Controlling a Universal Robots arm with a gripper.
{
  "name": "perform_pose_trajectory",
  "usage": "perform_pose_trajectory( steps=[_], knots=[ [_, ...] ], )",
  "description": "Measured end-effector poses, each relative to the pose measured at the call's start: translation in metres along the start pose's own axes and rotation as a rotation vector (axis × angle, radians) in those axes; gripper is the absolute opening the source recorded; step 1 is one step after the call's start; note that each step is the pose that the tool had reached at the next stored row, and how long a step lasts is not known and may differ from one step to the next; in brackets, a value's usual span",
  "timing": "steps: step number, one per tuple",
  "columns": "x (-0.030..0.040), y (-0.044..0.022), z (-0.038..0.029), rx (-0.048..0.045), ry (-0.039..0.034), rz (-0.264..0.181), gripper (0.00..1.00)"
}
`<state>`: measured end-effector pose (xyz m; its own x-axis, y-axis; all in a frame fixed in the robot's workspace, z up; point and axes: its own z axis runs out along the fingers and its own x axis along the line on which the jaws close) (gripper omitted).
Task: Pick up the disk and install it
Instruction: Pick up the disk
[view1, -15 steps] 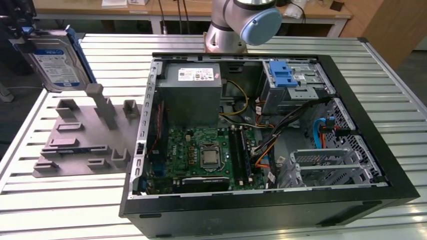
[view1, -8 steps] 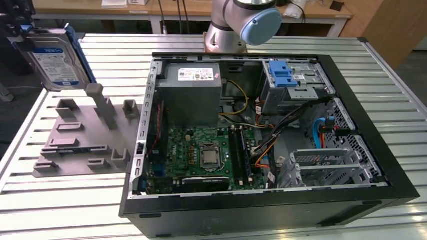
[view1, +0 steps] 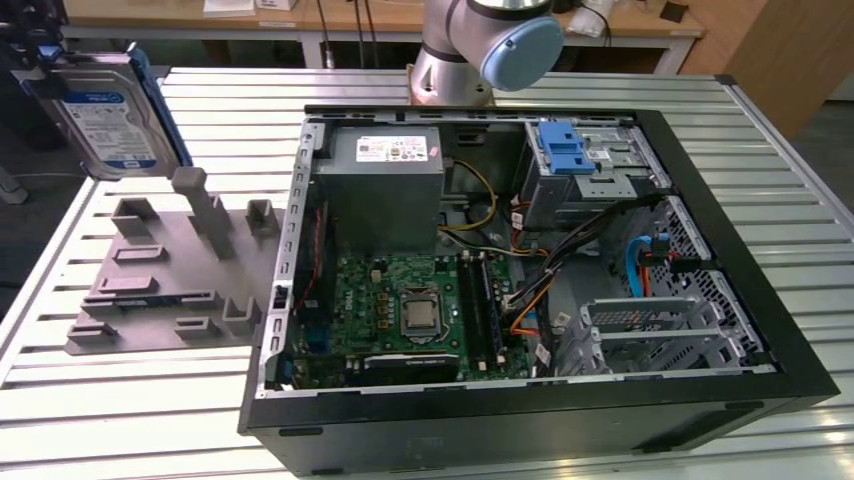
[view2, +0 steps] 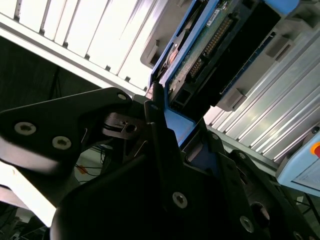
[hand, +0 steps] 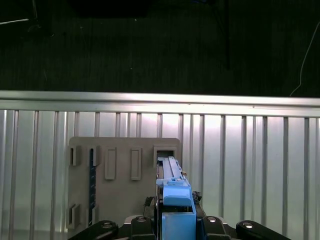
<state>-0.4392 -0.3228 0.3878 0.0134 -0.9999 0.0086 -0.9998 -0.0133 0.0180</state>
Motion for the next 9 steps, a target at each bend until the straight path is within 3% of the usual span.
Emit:
perform_pose_trajectory(
  steps=[9],
  knots=[
    [-0.0002,0.0001,-0.0082,0.0001,0.0,0.0,0.36]
  ],
)
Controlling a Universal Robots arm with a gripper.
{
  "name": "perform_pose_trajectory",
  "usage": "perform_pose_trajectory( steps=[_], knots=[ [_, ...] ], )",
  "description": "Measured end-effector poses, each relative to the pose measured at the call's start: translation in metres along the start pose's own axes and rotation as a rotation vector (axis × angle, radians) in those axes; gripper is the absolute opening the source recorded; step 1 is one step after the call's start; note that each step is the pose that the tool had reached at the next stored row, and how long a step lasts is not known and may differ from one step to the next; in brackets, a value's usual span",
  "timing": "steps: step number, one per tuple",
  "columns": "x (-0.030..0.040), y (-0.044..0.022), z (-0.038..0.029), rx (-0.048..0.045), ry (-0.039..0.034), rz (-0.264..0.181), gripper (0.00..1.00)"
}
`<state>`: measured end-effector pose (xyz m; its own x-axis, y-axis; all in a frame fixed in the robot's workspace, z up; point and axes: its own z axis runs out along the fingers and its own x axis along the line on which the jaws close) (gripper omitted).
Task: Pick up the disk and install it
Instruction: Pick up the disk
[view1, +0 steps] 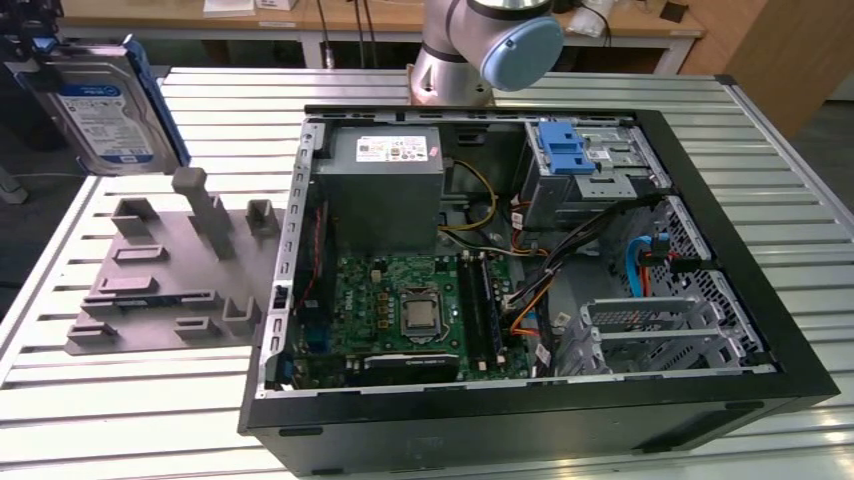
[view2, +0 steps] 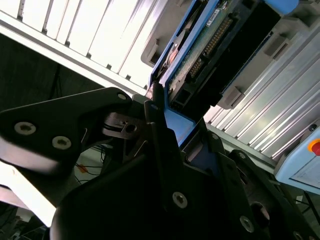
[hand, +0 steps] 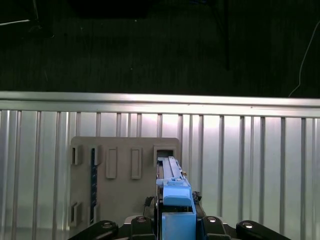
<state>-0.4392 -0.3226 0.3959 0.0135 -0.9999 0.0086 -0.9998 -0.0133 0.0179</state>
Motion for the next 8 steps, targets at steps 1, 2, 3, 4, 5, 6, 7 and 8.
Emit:
perform_pose_trajectory(
  steps=[1,2,3,4,5,6,7,8],
  knots=[
    [0.0,0.0,-0.0012,-0.0001,0.0,0.0,0.36],
    [0.0,0.0,-0.0021,0.0,0.0,0.0,0.36],
    [0.0,0.0001,-0.003,0.0001,0.0,0.0,0.36],
    [0.0,0.0001,-0.0039,0.0001,0.0,0.0,0.36],
    [0.0,0.0001,-0.0049,0.0,0.0,0.0,0.36],
    [0.0,0.0001,-0.0057,0.0,0.0,0.0,0.36],
    [0.0,0.0001,-0.0067,0.0,0.0,0.0,0.36],
    [0.0,0.0001,-0.0076,0.0,0.0,0.0,0.36]
  ],
)
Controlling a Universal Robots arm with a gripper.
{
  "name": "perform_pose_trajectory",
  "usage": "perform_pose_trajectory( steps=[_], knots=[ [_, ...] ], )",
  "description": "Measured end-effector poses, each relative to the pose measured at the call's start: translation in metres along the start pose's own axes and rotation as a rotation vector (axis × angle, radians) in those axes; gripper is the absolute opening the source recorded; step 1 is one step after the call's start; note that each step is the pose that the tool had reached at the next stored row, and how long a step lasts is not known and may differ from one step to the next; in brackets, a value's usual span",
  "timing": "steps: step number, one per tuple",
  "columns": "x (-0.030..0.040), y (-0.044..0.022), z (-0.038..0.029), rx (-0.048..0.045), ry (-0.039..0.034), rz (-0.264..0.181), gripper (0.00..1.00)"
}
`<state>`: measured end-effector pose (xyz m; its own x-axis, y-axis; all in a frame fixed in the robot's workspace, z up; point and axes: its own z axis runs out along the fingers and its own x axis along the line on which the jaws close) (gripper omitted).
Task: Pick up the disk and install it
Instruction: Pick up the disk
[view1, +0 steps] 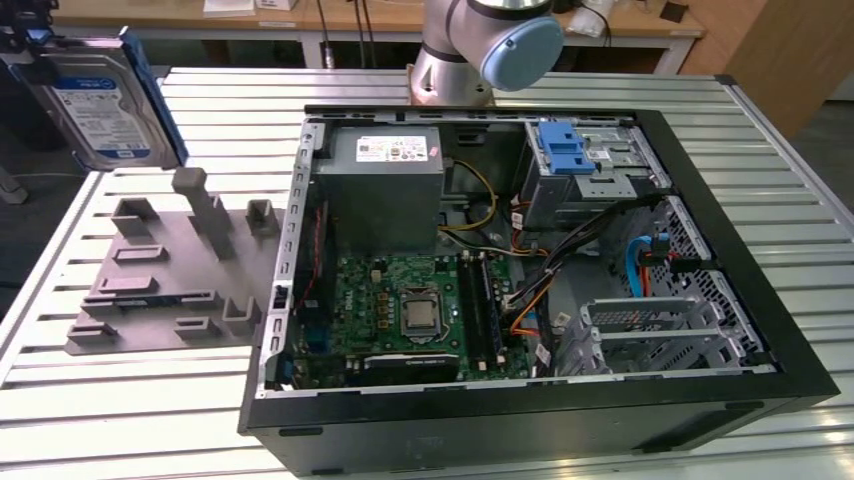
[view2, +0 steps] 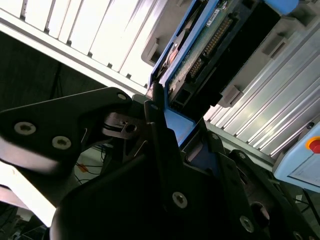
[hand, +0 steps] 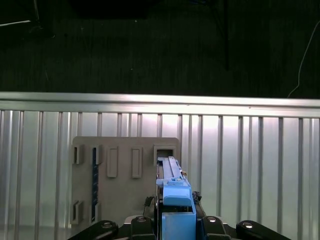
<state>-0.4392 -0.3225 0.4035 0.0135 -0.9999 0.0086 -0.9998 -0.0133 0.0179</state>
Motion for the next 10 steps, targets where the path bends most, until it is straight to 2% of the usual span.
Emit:
perform_pose_trajectory(
  steps=[10],
  knots=[
    [0.0,0.0002,-0.0086,0.0001,0.0,0.0,0.36]
  ],
)
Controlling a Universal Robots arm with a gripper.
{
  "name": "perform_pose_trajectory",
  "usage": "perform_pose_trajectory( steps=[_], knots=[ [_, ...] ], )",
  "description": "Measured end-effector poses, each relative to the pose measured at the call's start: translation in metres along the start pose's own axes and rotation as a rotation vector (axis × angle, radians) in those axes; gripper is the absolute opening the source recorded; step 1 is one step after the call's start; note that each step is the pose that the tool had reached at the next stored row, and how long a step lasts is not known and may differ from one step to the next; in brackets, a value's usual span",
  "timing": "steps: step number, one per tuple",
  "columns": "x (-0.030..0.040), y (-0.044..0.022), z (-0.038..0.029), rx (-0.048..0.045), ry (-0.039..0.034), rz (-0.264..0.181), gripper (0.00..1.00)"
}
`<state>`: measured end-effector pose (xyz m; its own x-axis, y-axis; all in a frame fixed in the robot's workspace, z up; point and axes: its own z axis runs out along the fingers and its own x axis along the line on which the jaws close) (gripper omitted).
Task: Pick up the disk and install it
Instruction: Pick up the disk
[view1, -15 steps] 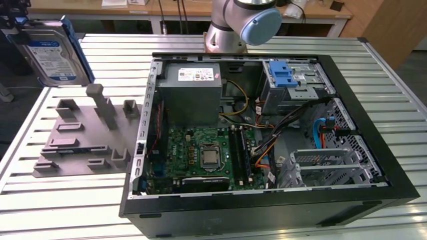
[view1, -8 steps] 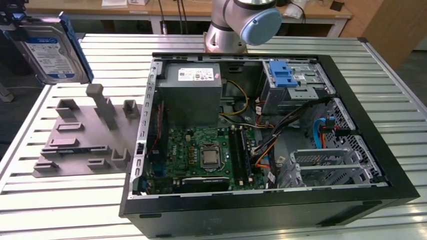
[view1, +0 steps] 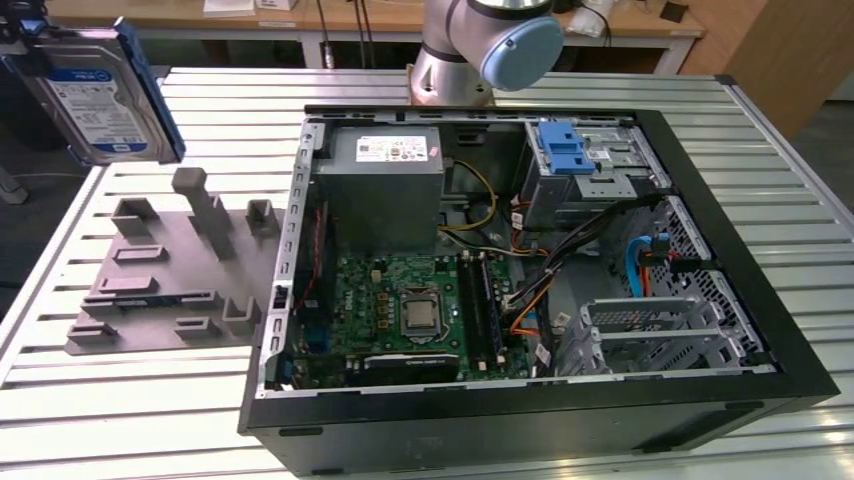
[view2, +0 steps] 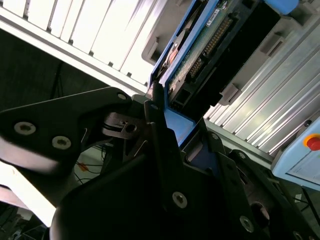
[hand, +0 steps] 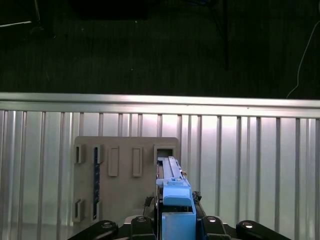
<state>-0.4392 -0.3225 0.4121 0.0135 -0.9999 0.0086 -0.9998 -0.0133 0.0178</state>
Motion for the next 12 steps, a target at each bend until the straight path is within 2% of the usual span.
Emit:
perform_pose_trajectory(
  steps=[12],
  knots=[
    [0.0,0.0002,-0.0096,0.0,0.0,0.0,0.36]
  ],
)
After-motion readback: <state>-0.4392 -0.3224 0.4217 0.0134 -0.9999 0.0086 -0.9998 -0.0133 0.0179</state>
